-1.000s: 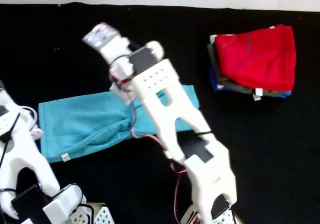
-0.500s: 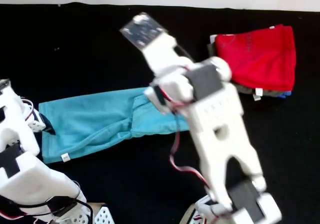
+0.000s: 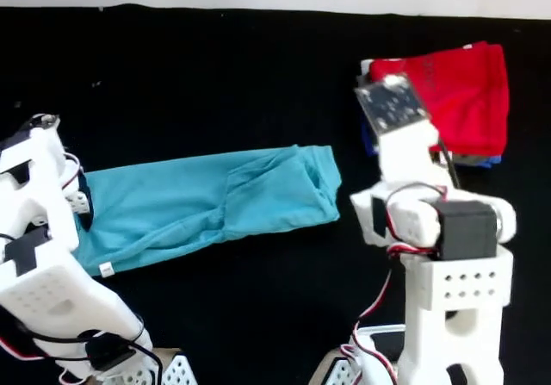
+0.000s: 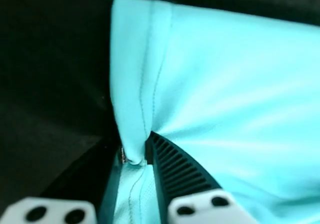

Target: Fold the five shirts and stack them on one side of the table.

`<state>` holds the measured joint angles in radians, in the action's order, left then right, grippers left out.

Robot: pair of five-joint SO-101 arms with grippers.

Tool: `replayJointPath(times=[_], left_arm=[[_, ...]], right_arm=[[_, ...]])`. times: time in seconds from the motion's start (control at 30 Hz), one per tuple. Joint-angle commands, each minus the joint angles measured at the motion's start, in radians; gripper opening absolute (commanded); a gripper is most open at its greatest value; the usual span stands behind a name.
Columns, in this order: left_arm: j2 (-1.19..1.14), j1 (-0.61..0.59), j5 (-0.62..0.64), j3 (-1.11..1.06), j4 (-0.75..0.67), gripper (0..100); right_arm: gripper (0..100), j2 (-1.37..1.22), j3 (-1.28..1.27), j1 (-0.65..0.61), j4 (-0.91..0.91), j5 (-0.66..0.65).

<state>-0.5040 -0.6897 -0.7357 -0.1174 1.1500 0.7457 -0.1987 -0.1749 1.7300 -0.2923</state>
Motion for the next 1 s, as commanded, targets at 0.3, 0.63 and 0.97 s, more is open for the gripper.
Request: replayJointPath(times=[0.3, 0.63, 0.97], left_arm=[[-0.093, -0.317, -0.212, 0.576, 0.276, 1], [-0.062, -0.177, -0.141, 0.829, 0.624, 1], [0.423, 0.193, 0.006, 0.433, 0.624, 1]], right_arm=[[0.9, 0.125, -0.499, 0.102, -0.260, -0.011], [0.7, 0.223, -0.944, 0.102, -0.584, -0.011], [0.7, 0.417, -1.376, 0.104, -0.909, -0.009]])
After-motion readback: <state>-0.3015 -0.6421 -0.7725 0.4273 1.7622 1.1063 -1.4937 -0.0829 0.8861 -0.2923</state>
